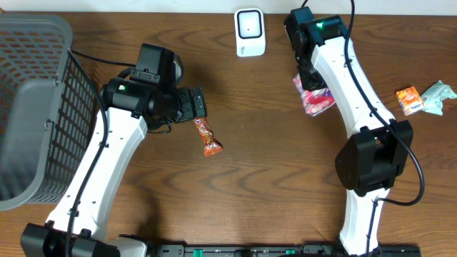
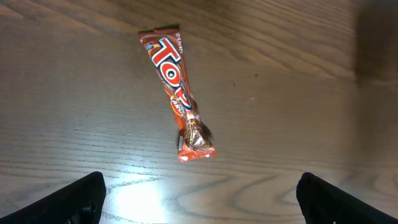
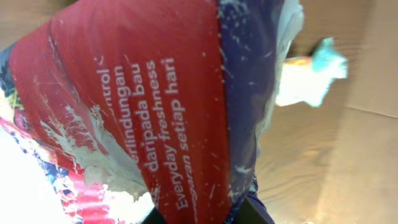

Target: Scan the item barcode

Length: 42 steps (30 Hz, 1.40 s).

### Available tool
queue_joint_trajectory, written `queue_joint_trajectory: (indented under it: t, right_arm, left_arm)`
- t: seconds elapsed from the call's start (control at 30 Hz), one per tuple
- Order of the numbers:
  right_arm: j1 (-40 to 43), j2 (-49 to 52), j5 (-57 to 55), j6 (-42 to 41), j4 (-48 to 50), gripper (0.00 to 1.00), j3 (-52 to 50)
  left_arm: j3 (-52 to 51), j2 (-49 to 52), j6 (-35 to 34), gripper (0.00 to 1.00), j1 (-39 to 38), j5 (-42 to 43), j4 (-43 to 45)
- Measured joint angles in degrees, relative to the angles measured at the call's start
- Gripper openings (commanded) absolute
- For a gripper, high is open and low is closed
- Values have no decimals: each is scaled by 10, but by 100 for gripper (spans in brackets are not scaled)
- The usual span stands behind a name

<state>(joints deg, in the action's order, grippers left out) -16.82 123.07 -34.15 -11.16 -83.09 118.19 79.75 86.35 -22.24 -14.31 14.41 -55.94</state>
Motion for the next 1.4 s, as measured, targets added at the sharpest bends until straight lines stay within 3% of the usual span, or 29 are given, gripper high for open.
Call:
queue_joint_trajectory:
  t: [0.23, 0.5, 0.57, 0.6, 0.83, 0.97, 1.07, 1.13, 1.2, 1.3, 1.4]
  right_arm:
    - [0, 0, -80, -13, 50, 2, -98]
    - [-4, 2, -94, -41, 80, 13, -207]
    - [-12, 2, -87, -46, 81, 20, -208]
    - [-18, 2, -83, -47, 82, 29, -208]
    - [-94, 2, -17, -63, 112, 43, -208]
    - [-124, -1, 48, -64, 144, 35, -207]
    - [-139, -1, 106, -70, 153, 45, -207]
    - [-146, -1, 132, -75, 153, 36, -208]
    - [-150, -1, 151, -76, 155, 35, -208]
    - [-152, -1, 169, -82, 155, 50, -208]
    - [-151, -1, 185, -79, 152, 51, -207]
  left_arm:
    - [0, 0, 0, 98, 0, 0, 0]
    - [0, 0, 0, 98, 0, 0, 0]
    - [0, 0, 0, 98, 0, 0, 0]
    - [0, 0, 0, 98, 0, 0, 0]
    - [0, 0, 0, 98, 0, 0, 0]
    - [0, 0, 0, 98, 0, 0, 0]
    - [0, 0, 0, 98, 0, 0, 0]
    - [0, 0, 0, 98, 0, 0, 0]
    - [0, 0, 0, 98, 0, 0, 0]
    - [0, 0, 0, 98, 0, 0, 0]
    - [0, 0, 0, 98, 0, 0, 0]
